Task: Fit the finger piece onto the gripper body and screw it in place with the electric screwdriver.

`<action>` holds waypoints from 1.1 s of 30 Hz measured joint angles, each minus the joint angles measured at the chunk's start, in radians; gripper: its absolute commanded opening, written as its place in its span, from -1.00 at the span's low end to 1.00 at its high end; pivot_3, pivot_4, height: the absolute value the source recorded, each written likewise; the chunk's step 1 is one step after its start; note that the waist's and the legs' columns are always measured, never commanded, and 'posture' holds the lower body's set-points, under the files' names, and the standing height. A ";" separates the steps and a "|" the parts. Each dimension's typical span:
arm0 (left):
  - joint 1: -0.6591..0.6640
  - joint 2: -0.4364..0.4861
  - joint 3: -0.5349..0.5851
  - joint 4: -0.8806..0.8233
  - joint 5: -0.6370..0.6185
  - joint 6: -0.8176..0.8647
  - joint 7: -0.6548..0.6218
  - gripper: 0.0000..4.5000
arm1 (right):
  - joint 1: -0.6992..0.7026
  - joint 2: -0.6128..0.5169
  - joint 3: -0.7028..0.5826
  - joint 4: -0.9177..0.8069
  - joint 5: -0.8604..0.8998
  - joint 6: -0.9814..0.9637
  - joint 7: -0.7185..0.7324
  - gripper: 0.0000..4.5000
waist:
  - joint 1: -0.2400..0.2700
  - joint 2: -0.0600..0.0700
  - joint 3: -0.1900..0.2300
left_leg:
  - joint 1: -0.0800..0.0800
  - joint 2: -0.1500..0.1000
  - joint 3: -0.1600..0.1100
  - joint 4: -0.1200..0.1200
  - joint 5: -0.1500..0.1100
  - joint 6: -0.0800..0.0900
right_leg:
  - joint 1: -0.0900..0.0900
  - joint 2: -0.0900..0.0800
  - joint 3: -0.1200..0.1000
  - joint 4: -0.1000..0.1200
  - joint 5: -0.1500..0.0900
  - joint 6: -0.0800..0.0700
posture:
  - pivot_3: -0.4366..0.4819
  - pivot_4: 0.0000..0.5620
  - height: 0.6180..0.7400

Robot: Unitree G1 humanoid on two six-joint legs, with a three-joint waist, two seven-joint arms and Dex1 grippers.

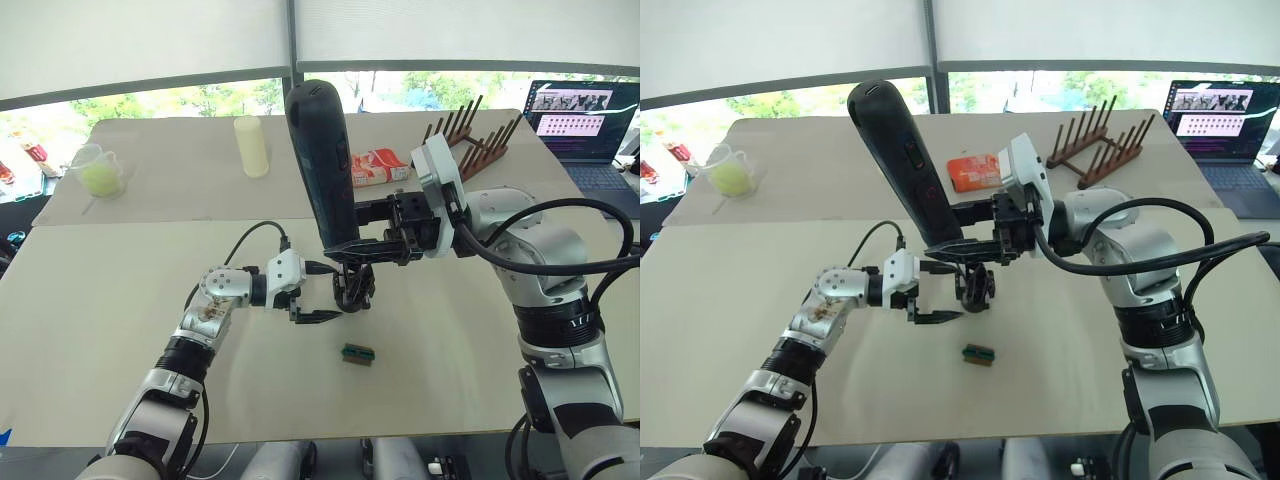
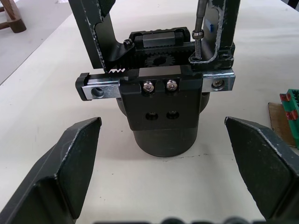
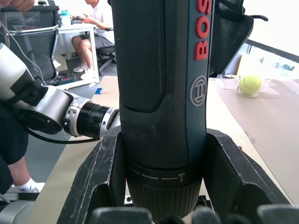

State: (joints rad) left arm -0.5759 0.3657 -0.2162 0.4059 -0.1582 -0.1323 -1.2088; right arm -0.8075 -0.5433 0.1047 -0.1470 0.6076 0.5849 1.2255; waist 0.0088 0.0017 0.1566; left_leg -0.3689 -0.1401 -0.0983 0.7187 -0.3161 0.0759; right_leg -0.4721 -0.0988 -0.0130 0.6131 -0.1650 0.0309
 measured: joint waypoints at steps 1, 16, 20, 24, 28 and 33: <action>0.000 0.000 0.000 0.000 0.000 0.000 0.000 1.00 | 0.000 0.000 0.000 0.000 -0.002 -0.005 0.000 -0.15 | 0.000 0.000 0.000 | 0.000 0.000 0.000 0.000 0.000 0.000 | 0.000 0.000 0.000 0.000 0.000 0.000 | -0.05 -0.47 1.00; 0.002 0.000 0.000 0.000 0.000 0.000 0.001 1.00 | 0.000 0.000 0.002 0.001 -0.010 -0.016 0.007 -0.15 | 0.000 0.000 0.000 | 0.000 0.000 0.000 0.001 0.000 0.000 | 0.000 0.000 0.000 0.000 0.000 0.000 | -0.05 -0.47 1.00; 0.002 0.000 0.000 0.000 0.000 0.000 0.001 1.00 | 0.000 0.000 0.002 0.001 -0.008 -0.015 0.007 -0.15 | 0.000 0.000 0.000 | 0.000 0.000 0.000 0.001 0.000 0.000 | 0.000 0.000 0.000 0.000 0.000 0.000 | -0.05 -0.47 1.00; 0.002 -0.003 0.000 0.000 0.000 0.000 0.003 1.00 | 0.000 0.000 0.002 0.001 -0.008 -0.015 0.007 -0.15 | 0.000 0.000 0.000 | 0.000 0.000 0.000 0.001 0.000 0.000 | 0.000 0.000 0.000 0.000 0.000 0.000 | -0.05 -0.47 1.00; 0.002 -0.005 -0.001 0.000 0.000 0.000 0.004 1.00 | 0.000 0.000 0.002 0.001 -0.009 -0.015 0.007 -0.15 | 0.000 0.000 0.000 | 0.000 0.000 0.000 0.001 0.000 0.000 | 0.000 0.000 0.000 0.001 0.000 0.000 | -0.05 -0.47 1.00; 0.002 -0.005 -0.001 0.000 0.000 0.000 0.005 1.00 | 0.002 0.000 0.003 0.001 -0.014 -0.015 0.007 -0.15 | 0.000 0.000 0.000 | 0.000 0.000 0.000 0.001 0.000 0.000 | 0.000 0.000 0.000 0.001 0.000 0.000 | -0.05 -0.47 1.00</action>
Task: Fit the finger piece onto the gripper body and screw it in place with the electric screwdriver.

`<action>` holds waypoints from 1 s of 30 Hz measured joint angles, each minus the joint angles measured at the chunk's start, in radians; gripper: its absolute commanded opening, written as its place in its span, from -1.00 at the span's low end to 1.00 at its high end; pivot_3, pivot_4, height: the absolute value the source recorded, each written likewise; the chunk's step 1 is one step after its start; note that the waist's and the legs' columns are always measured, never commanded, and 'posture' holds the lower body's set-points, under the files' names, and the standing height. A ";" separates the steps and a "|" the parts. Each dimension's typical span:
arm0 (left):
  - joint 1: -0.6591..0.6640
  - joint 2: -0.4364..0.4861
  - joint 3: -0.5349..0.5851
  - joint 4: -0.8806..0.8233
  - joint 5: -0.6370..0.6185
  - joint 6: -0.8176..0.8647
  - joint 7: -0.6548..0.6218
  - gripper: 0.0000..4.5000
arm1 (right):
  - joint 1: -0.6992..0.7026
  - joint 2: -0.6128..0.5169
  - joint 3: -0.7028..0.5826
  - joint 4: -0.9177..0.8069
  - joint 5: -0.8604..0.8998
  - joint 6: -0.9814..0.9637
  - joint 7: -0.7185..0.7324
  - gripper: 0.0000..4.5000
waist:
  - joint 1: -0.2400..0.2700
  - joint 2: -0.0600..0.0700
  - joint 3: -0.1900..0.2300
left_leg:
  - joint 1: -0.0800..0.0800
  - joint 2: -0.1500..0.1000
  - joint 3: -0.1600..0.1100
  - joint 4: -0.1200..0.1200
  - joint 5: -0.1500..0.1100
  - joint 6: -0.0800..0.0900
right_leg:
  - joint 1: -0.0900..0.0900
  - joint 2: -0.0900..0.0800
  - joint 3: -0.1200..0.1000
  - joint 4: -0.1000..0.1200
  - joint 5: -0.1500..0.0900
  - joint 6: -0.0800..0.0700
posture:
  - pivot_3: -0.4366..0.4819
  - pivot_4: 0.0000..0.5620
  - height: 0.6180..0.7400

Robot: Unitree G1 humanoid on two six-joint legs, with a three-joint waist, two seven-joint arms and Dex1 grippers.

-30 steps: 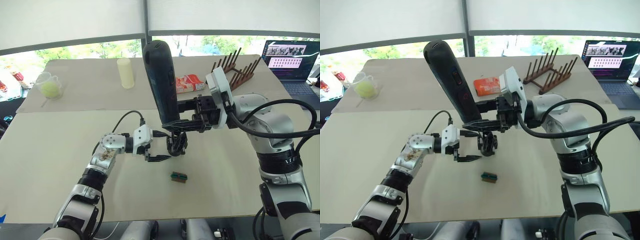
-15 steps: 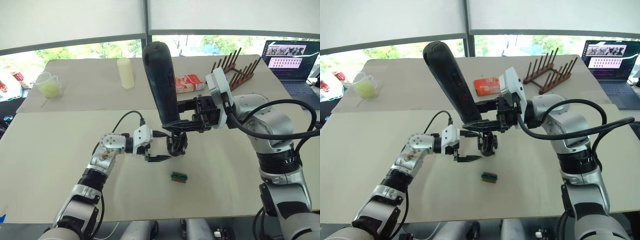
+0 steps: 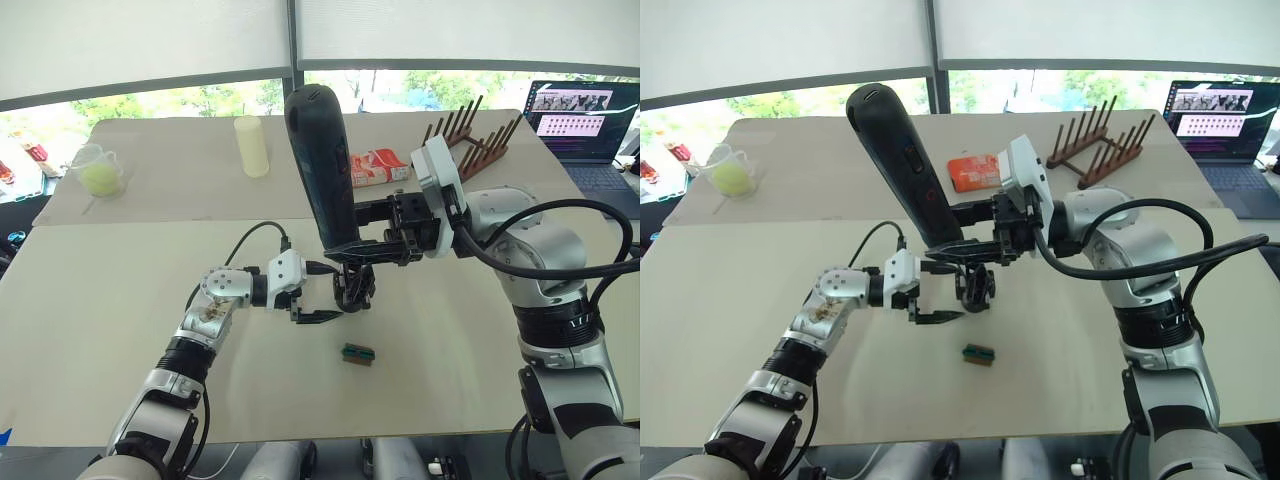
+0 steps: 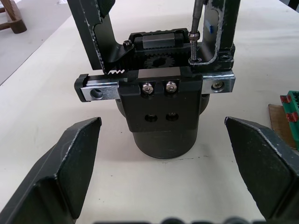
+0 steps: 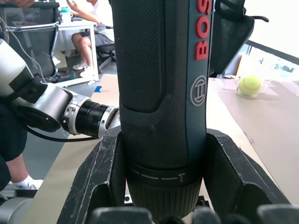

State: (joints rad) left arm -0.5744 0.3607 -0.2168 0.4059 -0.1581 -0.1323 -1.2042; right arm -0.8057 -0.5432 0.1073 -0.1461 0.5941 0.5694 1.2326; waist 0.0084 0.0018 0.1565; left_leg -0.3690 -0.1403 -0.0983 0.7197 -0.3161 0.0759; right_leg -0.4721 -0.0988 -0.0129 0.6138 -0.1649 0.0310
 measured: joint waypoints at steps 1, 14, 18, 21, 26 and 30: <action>0.000 0.000 0.000 0.000 0.000 0.000 0.000 1.00 | 0.000 0.000 0.000 0.000 0.000 0.000 0.000 -0.15 | 0.000 0.000 0.000 | 0.000 0.000 0.000 0.000 0.000 0.000 | 0.000 0.000 0.000 0.000 0.000 0.000 | -0.05 -0.47 1.00; 0.000 -0.001 -0.001 0.000 0.000 0.000 0.009 1.00 | 0.000 0.012 0.002 0.000 -0.001 0.000 -0.006 -0.15 | 0.000 0.000 0.000 | 0.000 0.000 0.000 0.000 0.000 0.000 | 0.000 0.000 0.000 0.000 0.000 0.000 | -0.05 -0.47 1.00; 0.000 -0.001 -0.001 0.000 0.000 0.001 0.010 1.00 | 0.000 0.012 0.002 0.002 -0.002 0.000 -0.005 -0.15 | 0.000 0.000 0.000 | 0.000 0.000 0.000 0.000 0.000 0.000 | 0.000 0.000 0.000 0.000 0.000 0.000 | -0.05 -0.47 1.00; 0.000 -0.001 -0.001 0.000 0.000 0.001 0.011 1.00 | 0.000 0.011 0.002 0.008 -0.003 0.000 0.000 -0.15 | 0.000 0.000 0.000 | 0.000 0.000 0.000 0.000 0.000 0.000 | 0.000 0.000 0.000 0.000 0.000 0.000 | -0.05 -0.47 1.00; 0.000 -0.001 -0.001 0.000 0.000 0.001 0.011 1.00 | 0.000 0.008 0.002 0.010 -0.010 0.000 0.005 -0.15 | 0.000 0.000 0.000 | 0.000 0.000 0.000 0.000 0.000 0.000 | 0.000 0.000 0.000 0.000 0.000 0.000 | -0.05 -0.47 1.00; 0.000 -0.001 -0.001 0.000 0.000 0.001 0.011 1.00 | 0.000 0.007 0.003 0.010 -0.013 0.000 0.007 -0.15 | 0.000 0.000 0.000 | 0.000 0.000 0.000 0.001 0.000 0.000 | 0.000 0.000 0.000 0.000 0.000 0.000 | -0.05 -0.47 1.00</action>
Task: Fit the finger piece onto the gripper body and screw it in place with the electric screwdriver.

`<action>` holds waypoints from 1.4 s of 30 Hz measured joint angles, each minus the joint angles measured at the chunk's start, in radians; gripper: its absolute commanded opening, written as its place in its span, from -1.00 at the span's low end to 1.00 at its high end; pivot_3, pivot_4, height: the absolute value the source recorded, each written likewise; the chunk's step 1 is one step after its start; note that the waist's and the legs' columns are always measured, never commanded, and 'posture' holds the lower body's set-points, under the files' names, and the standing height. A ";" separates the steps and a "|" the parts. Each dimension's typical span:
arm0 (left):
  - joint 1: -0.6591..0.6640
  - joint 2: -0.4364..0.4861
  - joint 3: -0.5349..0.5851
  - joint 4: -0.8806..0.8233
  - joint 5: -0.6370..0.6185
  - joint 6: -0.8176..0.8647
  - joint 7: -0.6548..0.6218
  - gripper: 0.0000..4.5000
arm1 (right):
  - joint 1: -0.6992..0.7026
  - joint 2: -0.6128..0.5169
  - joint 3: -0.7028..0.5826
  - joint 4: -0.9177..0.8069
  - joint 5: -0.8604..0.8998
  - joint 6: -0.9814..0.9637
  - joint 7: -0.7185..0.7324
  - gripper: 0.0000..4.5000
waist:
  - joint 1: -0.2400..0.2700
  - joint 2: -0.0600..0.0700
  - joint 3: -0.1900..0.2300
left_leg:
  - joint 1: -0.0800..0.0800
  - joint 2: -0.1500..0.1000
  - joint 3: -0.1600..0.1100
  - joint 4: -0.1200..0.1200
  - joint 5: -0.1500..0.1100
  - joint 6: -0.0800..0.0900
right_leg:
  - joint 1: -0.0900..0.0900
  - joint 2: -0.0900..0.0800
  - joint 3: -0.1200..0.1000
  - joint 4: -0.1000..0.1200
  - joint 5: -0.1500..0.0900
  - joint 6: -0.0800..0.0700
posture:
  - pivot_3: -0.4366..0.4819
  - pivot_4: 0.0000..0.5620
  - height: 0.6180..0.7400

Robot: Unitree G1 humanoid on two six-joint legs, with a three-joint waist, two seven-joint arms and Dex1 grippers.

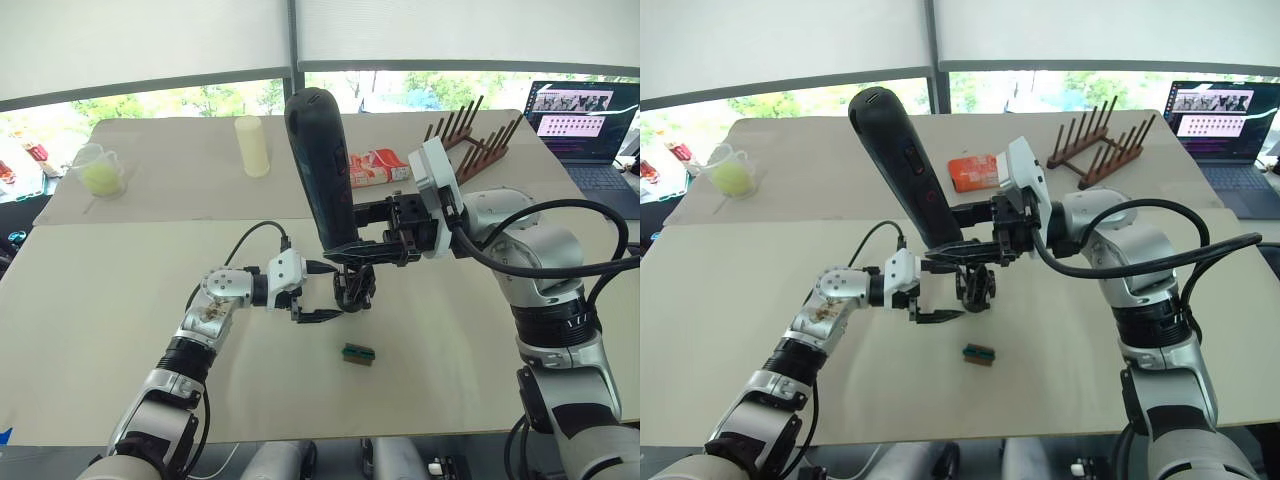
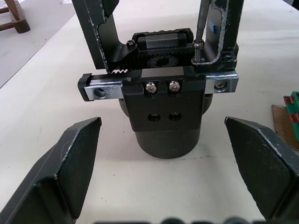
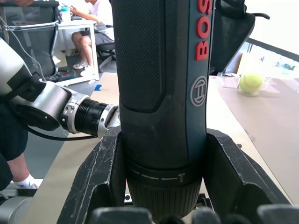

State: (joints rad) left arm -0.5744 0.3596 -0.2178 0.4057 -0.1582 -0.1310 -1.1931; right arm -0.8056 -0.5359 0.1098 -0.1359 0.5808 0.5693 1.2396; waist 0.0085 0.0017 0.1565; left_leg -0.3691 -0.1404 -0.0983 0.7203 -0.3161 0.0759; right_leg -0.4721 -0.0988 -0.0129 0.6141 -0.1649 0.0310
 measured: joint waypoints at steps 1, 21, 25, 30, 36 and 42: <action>0.000 0.000 0.000 0.000 0.000 0.000 0.000 1.00 | 0.000 0.000 0.000 0.000 -0.001 0.000 0.000 -0.15 | 0.000 0.000 0.000 | 0.000 0.000 0.000 0.000 0.000 0.000 | 0.000 0.000 0.000 0.000 0.000 0.000 | -0.05 -0.47 1.00; -0.008 -0.043 -0.018 0.061 0.023 -0.003 0.005 1.00 | 0.028 0.006 -0.004 0.012 -0.008 -0.040 -0.005 -0.15 | 0.002 0.000 0.000 | 0.000 0.000 0.000 0.001 0.000 0.000 | 0.001 0.000 0.000 0.000 0.000 0.000 | -0.05 -0.47 1.00; -0.021 -0.062 -0.023 0.108 0.041 -0.024 0.011 1.00 | 0.032 0.008 -0.004 0.017 -0.009 -0.049 -0.007 -0.15 | 0.002 0.000 0.000 | 0.000 0.000 0.000 0.001 0.000 0.000 | 0.001 0.000 0.000 0.000 0.000 0.000 | -0.05 -0.47 1.00; -0.056 -0.090 -0.022 0.155 0.042 -0.040 0.018 1.00 | 0.040 0.008 -0.006 0.018 -0.008 -0.060 -0.009 -0.15 | 0.003 0.000 -0.001 | 0.000 0.000 0.000 0.001 0.000 0.000 | 0.001 0.000 0.000 0.000 0.000 0.001 | -0.05 -0.47 1.00; -0.061 -0.117 -0.022 0.198 0.041 -0.046 0.017 0.77 | 0.055 0.007 -0.011 0.010 -0.006 -0.071 -0.017 -0.15 | 0.003 -0.001 -0.002 | 0.000 0.000 0.000 0.002 0.000 0.000 | 0.001 0.000 0.000 0.000 0.000 0.001 | -0.05 -0.47 1.00; -0.083 -0.123 -0.022 0.243 0.044 -0.084 0.004 0.02 | 0.074 0.007 -0.031 0.008 0.009 -0.067 -0.030 -0.15 | 0.004 -0.001 -0.002 | 0.000 0.000 0.000 0.002 0.000 0.000 | 0.001 -0.001 0.000 0.000 0.001 0.001 | -0.05 -0.47 1.00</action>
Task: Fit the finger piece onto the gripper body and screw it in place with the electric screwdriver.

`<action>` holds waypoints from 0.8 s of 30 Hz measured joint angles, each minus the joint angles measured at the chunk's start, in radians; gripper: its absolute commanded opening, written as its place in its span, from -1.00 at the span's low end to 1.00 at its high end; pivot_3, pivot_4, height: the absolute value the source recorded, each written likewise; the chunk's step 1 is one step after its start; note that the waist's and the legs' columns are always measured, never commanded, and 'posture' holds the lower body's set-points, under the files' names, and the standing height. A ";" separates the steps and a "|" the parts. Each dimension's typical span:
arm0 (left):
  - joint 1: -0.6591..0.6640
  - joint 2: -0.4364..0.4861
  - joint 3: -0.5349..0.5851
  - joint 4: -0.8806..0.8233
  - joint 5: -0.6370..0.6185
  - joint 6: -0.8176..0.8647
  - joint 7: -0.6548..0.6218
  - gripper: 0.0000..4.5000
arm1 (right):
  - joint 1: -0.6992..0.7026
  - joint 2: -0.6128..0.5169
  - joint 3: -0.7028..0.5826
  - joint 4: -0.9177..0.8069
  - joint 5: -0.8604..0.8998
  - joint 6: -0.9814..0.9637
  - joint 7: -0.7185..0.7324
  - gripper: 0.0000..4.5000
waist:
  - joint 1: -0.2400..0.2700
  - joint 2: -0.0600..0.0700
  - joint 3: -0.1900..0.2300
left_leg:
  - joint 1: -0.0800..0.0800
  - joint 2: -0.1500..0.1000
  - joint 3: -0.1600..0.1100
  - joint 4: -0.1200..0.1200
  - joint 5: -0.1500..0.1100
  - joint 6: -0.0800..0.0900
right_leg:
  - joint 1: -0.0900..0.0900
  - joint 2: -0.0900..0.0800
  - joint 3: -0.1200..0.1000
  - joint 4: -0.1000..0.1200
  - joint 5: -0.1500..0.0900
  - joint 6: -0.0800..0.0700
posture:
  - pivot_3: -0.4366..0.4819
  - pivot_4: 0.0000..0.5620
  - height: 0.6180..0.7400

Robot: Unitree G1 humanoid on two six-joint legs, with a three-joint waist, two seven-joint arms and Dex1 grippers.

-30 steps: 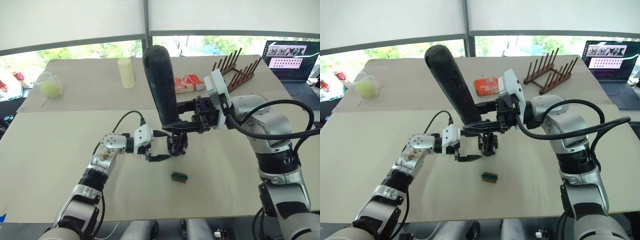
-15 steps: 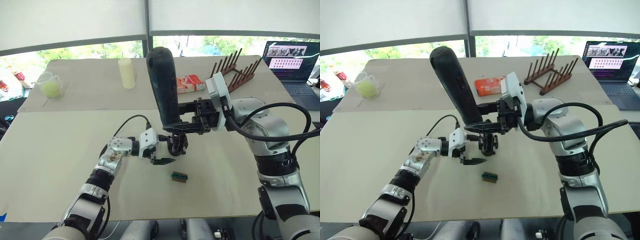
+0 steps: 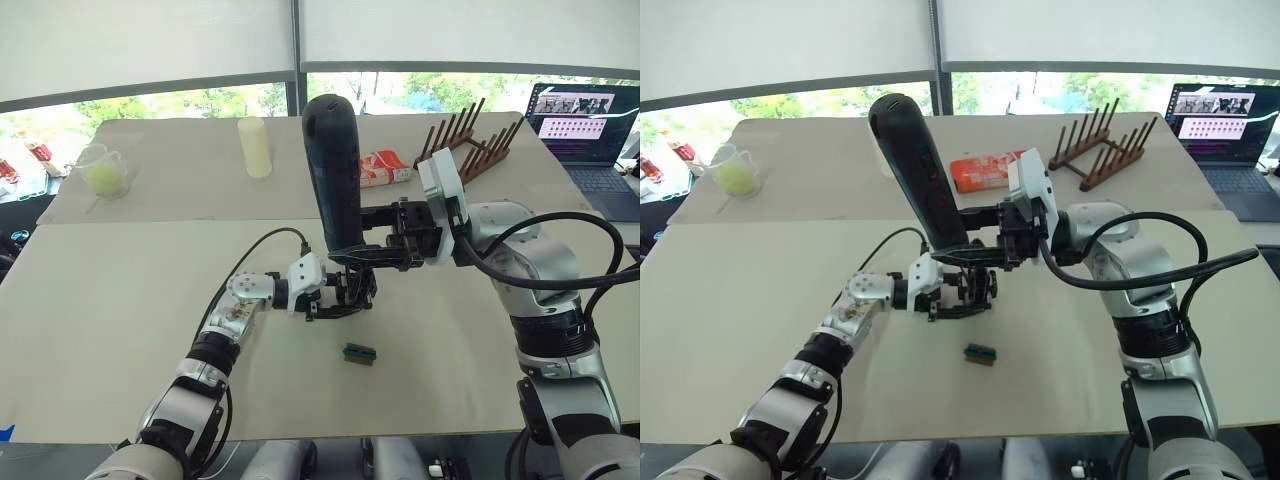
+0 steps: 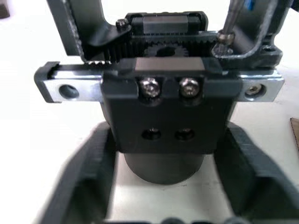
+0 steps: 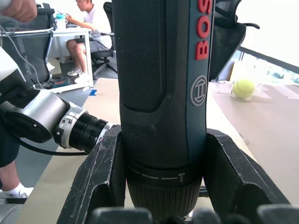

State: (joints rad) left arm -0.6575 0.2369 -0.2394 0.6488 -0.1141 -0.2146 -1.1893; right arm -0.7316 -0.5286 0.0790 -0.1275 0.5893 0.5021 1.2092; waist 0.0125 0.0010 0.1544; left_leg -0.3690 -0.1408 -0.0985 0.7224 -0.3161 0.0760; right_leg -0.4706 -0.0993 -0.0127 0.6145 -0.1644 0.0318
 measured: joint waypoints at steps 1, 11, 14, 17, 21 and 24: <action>-0.002 0.000 0.000 0.003 0.000 -0.001 -0.001 0.02 | 0.001 0.000 -0.006 0.003 0.007 0.014 -0.010 -0.15 | 0.000 0.000 0.000 | 0.000 0.000 0.000 0.000 0.000 0.000 | 0.000 0.000 0.000 0.000 0.000 0.000 | -0.05 -0.47 1.00; -0.020 -0.004 0.000 0.037 0.004 -0.022 -0.010 0.02 | 0.008 0.012 -0.032 0.028 0.060 0.095 -0.059 -0.15 | 0.000 0.000 -0.001 | 0.000 0.000 0.000 0.000 0.000 0.000 | 0.001 -0.006 0.000 0.000 0.000 0.000 | -0.05 -0.47 1.00; -0.030 -0.005 -0.001 0.048 0.010 -0.022 -0.014 0.02 | 0.032 0.024 -0.035 0.028 0.052 0.046 -0.058 -0.15 | 0.000 0.000 -0.002 | 0.000 -0.001 -0.001 0.000 0.000 0.000 | 0.001 -0.006 0.000 0.000 0.000 0.000 | -0.05 -0.47 1.00; -0.037 -0.007 -0.001 0.063 0.012 -0.022 -0.015 0.02 | 0.051 0.030 -0.031 0.028 0.042 0.000 -0.055 -0.15 | 0.000 0.000 -0.003 | 0.002 -0.001 -0.001 0.001 0.000 0.000 | 0.003 -0.006 -0.001 0.000 0.001 0.001 | -0.05 -0.47 1.00; -0.040 -0.009 -0.001 0.074 0.016 -0.023 -0.015 0.02 | 0.069 0.030 -0.021 0.019 0.038 -0.026 -0.054 -0.15 | 0.000 -0.001 -0.003 | 0.008 -0.001 -0.001 -0.001 0.000 0.000 | 0.009 -0.006 0.000 -0.002 0.001 0.001 | -0.05 -0.47 1.00; -0.040 -0.010 -0.001 0.079 0.021 -0.023 -0.015 0.02 | 0.070 0.030 -0.013 0.021 0.027 -0.028 -0.054 -0.15 | 0.000 -0.001 -0.004 | 0.014 0.000 -0.001 -0.004 -0.001 0.001 | 0.014 -0.005 0.000 -0.003 0.000 0.001 | -0.05 -0.47 1.00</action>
State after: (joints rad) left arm -0.6978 0.2273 -0.2406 0.7276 -0.0934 -0.2375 -1.2044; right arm -0.6614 -0.4991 0.0664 -0.1064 0.6167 0.4744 1.1550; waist 0.0124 0.0000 0.1506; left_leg -0.3551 -0.1413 -0.0995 0.7182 -0.3166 0.0769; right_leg -0.4569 -0.1048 -0.0127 0.6111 -0.1640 0.0329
